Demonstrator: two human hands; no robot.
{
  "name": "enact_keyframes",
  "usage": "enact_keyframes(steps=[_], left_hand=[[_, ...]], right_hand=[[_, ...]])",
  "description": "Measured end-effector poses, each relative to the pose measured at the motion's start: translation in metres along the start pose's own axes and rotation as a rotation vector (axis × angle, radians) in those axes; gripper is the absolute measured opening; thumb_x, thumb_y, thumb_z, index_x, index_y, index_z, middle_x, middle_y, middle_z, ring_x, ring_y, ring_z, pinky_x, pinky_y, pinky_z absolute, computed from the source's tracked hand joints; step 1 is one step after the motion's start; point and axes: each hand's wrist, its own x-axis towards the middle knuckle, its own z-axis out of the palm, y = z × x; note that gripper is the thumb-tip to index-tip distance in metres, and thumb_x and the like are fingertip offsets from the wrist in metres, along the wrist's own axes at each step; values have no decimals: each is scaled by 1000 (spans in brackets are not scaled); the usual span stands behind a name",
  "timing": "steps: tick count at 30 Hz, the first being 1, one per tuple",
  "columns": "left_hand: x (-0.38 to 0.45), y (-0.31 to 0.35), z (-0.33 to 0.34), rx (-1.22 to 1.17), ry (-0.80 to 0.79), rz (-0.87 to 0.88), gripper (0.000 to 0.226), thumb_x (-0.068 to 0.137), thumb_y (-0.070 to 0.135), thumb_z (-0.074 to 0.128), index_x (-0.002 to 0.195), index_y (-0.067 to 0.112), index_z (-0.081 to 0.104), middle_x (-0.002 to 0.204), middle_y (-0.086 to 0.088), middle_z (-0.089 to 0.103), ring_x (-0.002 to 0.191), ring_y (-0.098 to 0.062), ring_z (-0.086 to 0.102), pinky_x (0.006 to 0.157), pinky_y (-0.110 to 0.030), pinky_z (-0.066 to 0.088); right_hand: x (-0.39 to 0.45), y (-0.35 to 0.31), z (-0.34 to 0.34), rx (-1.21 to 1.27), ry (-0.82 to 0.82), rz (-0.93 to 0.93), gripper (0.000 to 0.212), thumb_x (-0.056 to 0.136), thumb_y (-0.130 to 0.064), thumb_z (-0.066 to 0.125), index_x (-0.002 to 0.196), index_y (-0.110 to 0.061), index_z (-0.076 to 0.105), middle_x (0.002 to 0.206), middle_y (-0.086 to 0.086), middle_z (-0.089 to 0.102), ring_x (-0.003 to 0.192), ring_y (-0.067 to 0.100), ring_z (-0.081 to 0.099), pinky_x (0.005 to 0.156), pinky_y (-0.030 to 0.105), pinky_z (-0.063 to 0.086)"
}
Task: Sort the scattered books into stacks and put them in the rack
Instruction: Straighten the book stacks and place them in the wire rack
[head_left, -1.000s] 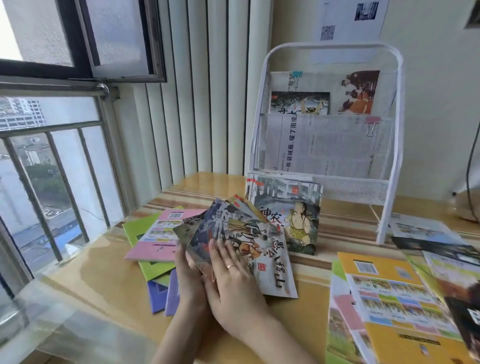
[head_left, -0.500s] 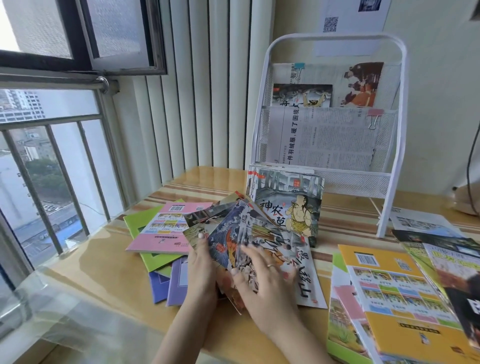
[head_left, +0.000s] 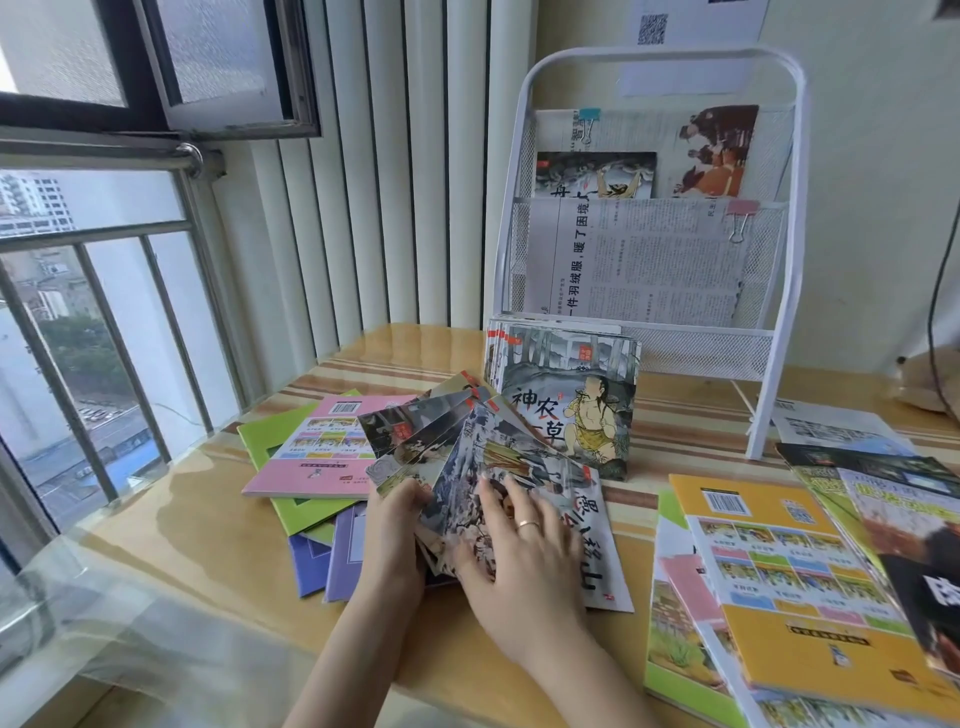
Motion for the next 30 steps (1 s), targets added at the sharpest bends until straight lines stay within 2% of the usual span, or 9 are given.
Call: enact_keyframes(steps=[5,8,10,12,15,17,24,27,30], left_hand=[[1,1,-4,21,4,-23,36,52,15,54,87,8,49,86,-16,51,71,-28,50,53,-32,42],[-2,3,-3,30,-19,-60,22,56,11,51,78,7,49,81,-18,52,68,-29,51,55,-33,41],[-5,3,-1,20,-23,-70,6,66,4,48,66,8,44,64,-15,52,60,-27,48,55,-31,38],[-5,2,-2,1,-21,-82,18,69,-4,44,59,10,39,50,-7,46,51,-24,42,52,-28,35],[-2,3,-2,-16,-17,-92,21,52,4,48,67,11,36,60,-9,41,44,-23,44,41,-24,37],[-1,3,-4,-20,-14,-98,22,57,5,47,72,12,32,57,-8,40,31,-18,42,32,-18,32],[-4,4,-4,-59,-69,-156,12,70,1,42,62,11,40,45,-3,52,35,-19,47,44,-18,38],[-4,3,-5,-101,-78,-103,11,75,0,47,69,3,55,53,-9,62,38,-20,56,44,-20,45],[-1,3,-6,-128,-67,-39,14,79,0,52,75,-2,65,61,-12,66,41,-17,61,49,-23,50]], right_hand=[[-2,0,-2,12,31,-106,80,76,-77,-7,147,-43,12,152,-8,22,135,21,19,109,44,11],[3,4,-1,61,71,-14,80,75,-71,3,148,-39,13,146,-9,27,131,17,22,108,39,19],[5,5,0,54,56,89,87,69,-73,0,149,-37,4,150,-5,18,136,19,16,110,42,16],[6,6,0,54,-25,193,89,70,-79,0,148,-37,-8,158,-2,-3,143,23,0,112,52,3],[6,7,-2,39,-84,335,83,80,-79,10,145,-36,-21,156,4,-19,144,32,-14,109,60,-10],[6,10,-3,24,-80,383,84,82,-77,10,145,-34,-23,156,8,-19,143,34,-15,109,63,-11],[7,19,-1,64,-51,249,78,85,-73,18,147,-37,-14,157,0,-17,145,26,-13,111,57,-9],[6,18,0,133,67,102,77,80,-74,10,147,-39,-2,158,-11,1,145,13,-1,115,46,0],[11,18,1,195,189,238,86,79,-77,16,149,-31,-2,158,-4,3,145,19,2,116,45,6]])
